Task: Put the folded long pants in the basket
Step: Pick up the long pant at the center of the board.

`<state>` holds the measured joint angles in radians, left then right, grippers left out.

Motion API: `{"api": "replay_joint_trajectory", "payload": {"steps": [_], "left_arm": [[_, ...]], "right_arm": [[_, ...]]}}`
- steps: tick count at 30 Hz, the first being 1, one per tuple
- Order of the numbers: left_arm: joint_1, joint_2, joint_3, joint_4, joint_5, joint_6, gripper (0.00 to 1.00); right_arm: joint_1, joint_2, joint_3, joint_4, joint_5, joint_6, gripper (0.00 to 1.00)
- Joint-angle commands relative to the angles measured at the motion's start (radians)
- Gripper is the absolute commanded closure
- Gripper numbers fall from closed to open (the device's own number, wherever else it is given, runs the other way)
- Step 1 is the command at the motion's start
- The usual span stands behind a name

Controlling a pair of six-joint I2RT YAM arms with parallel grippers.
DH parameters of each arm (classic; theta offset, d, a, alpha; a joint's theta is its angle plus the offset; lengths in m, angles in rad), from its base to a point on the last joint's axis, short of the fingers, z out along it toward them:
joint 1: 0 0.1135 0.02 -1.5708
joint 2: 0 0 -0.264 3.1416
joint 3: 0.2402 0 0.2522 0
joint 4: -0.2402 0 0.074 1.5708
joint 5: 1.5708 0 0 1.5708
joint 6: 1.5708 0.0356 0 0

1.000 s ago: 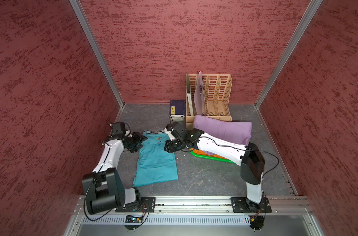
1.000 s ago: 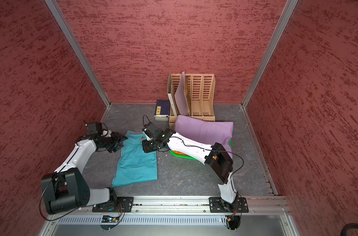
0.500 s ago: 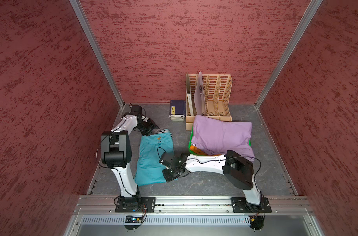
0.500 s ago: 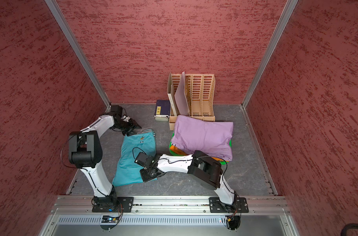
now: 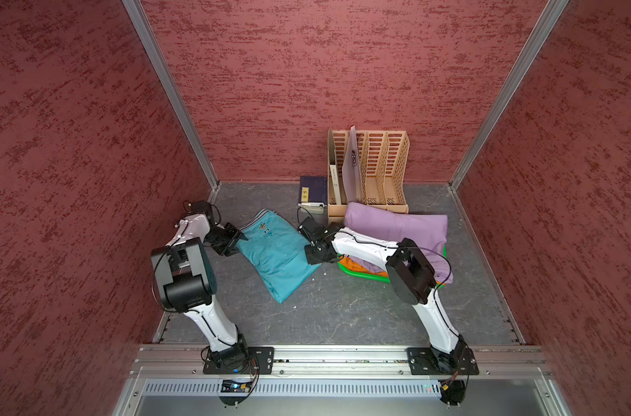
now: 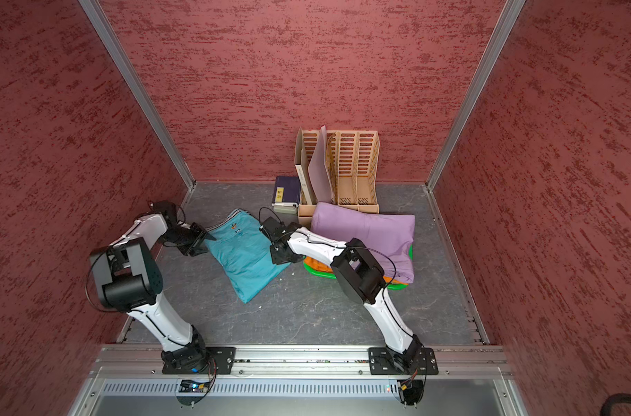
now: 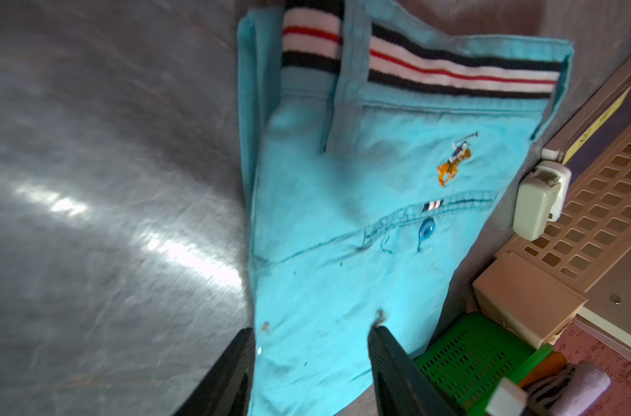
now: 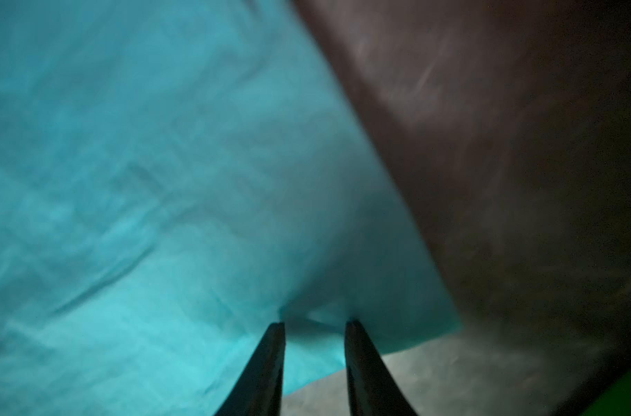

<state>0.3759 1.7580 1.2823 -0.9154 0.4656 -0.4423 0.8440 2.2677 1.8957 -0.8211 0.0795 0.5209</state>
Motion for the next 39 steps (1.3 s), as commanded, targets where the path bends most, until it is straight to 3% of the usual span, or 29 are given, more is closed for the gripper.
{"api": "replay_joint_trajectory", "payload": {"steps": [1,6,10,14,17,21,24,27,29,32,36,39], "left_arm": [[0.009,-0.069,-0.016,-0.009,0.016,0.047,0.42],[-0.044,-0.045,0.068,0.09,0.079,0.083,0.34],[-0.109,0.169,0.317,0.009,-0.02,0.153,0.31],[-0.099,0.328,0.478,-0.056,-0.016,0.155,0.31],[-0.074,0.325,0.448,-0.026,0.019,0.148,0.31],[-0.052,0.268,0.372,0.024,0.044,0.135,0.29],[-0.038,0.241,0.352,-0.02,-0.011,0.121,0.27],[-0.025,0.186,0.258,-0.001,0.037,0.115,0.27],[-0.033,0.136,0.185,0.034,0.06,0.113,0.26],[-0.06,0.079,0.081,0.092,0.076,0.101,0.23],[-0.106,0.12,0.051,0.059,-0.065,0.126,0.2],[-0.116,0.196,0.098,0.007,-0.142,0.141,0.2]], "right_arm": [[0.008,-0.03,0.085,-0.024,0.032,-0.065,0.59],[0.055,-0.091,-0.008,0.127,-0.109,-0.027,0.57],[0.105,-0.044,-0.008,0.153,-0.179,-0.01,0.58],[0.141,0.001,-0.043,0.265,-0.246,-0.031,0.6],[0.149,0.038,-0.061,0.211,-0.27,-0.052,0.66],[0.152,-0.051,-0.29,0.212,-0.23,-0.109,0.68],[0.115,-0.128,-0.382,0.14,-0.131,-0.136,0.69],[0.044,-0.211,-0.409,0.171,-0.116,-0.109,0.68],[0.011,-0.226,-0.388,0.223,-0.159,-0.1,0.66],[-0.002,-0.16,-0.245,0.203,-0.208,-0.105,0.55],[-0.002,-0.049,-0.082,0.144,-0.264,-0.093,0.54],[-0.002,-0.036,-0.081,0.15,-0.277,-0.076,0.55]]}}
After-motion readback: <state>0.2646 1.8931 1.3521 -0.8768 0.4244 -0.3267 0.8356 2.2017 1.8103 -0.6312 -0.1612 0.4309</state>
